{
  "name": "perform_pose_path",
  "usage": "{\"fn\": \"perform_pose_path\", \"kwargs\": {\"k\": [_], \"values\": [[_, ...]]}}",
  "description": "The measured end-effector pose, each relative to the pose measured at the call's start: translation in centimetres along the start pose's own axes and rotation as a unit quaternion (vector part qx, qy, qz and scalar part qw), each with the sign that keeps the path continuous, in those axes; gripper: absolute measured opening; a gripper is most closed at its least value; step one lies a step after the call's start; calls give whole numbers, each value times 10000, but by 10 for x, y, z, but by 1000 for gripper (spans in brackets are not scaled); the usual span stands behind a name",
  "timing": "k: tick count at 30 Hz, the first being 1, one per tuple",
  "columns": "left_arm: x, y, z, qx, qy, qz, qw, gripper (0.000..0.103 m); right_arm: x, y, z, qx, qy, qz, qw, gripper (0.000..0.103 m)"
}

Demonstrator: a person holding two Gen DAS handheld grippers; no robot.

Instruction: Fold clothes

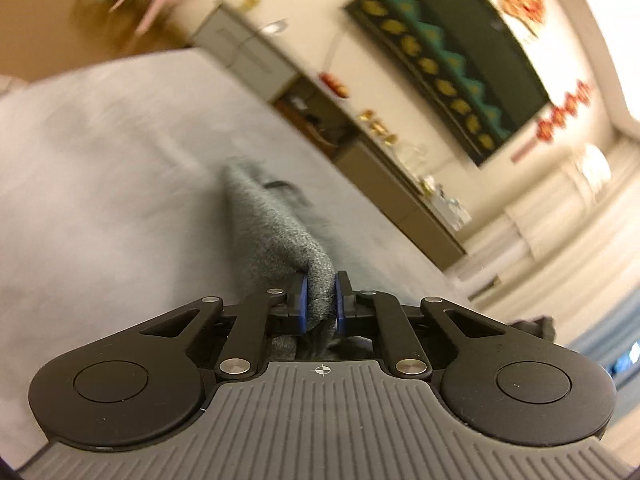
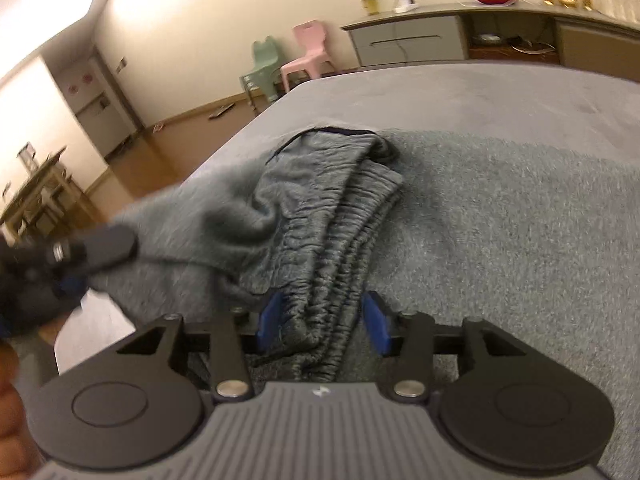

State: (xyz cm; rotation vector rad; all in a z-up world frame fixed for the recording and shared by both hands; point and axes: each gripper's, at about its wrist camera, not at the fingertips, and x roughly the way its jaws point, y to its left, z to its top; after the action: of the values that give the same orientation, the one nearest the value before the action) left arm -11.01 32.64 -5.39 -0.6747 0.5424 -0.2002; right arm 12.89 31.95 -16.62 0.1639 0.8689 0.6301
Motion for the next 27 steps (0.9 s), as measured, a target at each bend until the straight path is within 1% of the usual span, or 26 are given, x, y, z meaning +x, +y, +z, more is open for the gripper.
{"fn": "perform_pose_path", "kwargs": {"k": [1, 2, 3, 4, 5, 6, 7, 8, 9, 11, 12, 13, 15, 17, 18, 19, 20, 21, 22, 23, 25, 26, 27], "values": [[3, -14, -2, 342, 15, 14, 9994, 0, -3, -1, -1, -15, 40, 72, 10000, 52], [7, -29, -5, 699, 30, 31, 9975, 0, -10, -7, -1, 121, 30, 128, 9998, 54], [9, -44, -8, 1079, 41, 51, 9941, 0, -17, -13, -1, 274, 15, 182, 9995, 58], [12, -60, -13, 1463, 51, 70, 9892, 0, -24, -20, -1, 427, -1, 235, 9988, 60], [14, -72, -17, 1760, 55, 34, 9844, 0, -33, -32, -4, 695, -92, 168, 9974, 63], [16, -86, -22, 2101, 62, -10, 9777, 0, -42, -45, -7, 975, -191, 86, 9950, 63], [19, -101, -27, 2456, 70, -53, 9693, 0, -51, -58, -10, 1254, -291, 4, 9917, 63], [21, -115, -33, 2807, 79, -95, 9597, 0, -57, -69, -12, 1453, -299, -65, 9889, 62], [28, -128, -41, 3127, 179, -208, 9495, 0, -63, -78, -15, 1590, -254, -34, 9869, 50], [42, -154, -60, 3740, 427, -469, 9253, 0, -76, -95, -20, 1890, -172, 33, 9818, 42], [49, -164, -70, 3995, 520, -534, 9137, 0, -84, -105, -21, 2113, -167, -2, 9773, 36], [57, -174, -80, 4235, 607, -582, 9020, 0, -93, -118, -25, 2387, -229, -9, 9708, 35], [72, -182, -89, 4317, 963, -705, 8941, 0, -111, -145, -34, 2940, -368, -16, 9551, 35], [82, -185, -101, 4487, 1250, -865, 8807, 0, -130, -164, -38, 3219, -423, -89, 9458, 35], [85, -185, -108, 4567, 1405, -929, 8736, 0, -139, -170, -39, 3277, -481, -114, 9435, 38], [88, -186, -117, 4666, 1580, -1004, 8644, 1, -147, -175, -40, 3356, -568, -32, 9403, 43], [90, -185, -122, 4735, 1710, -1064, 8575, 3, -154, -178, -42, 3451, -674, 112, 9361, 53], [92, -184, -126, 4744, 1812, -1112, 8543, 4, -157, -179, -42, 3479, -747, 300, 9341, 62], [93, -184, -131, 4739, 1910, -1159, 8517, 8, -160, -180, -42, 3496, -814, 492, 9320, 67], [94, -183, -134, 4721, 1991, -1219, 8501, 11, -159, -177, -40, 3408, -772, 590, 9351, 72], [95, -181, -137, 4714, 2106, -1303, 8464, 11, -154, -171, -36, 3205, -659, 764, 9419, 72], [93, -181, -138, 4753, 2132, -1335, 8431, 12, -149, -165, -34, 2983, -573, 760, 9497, 66], [90, -181, -140, 4799, 2147, -1364, 8397, 13, -143, -159, -31, 2744, -482, 744, 9575, 43]]}}
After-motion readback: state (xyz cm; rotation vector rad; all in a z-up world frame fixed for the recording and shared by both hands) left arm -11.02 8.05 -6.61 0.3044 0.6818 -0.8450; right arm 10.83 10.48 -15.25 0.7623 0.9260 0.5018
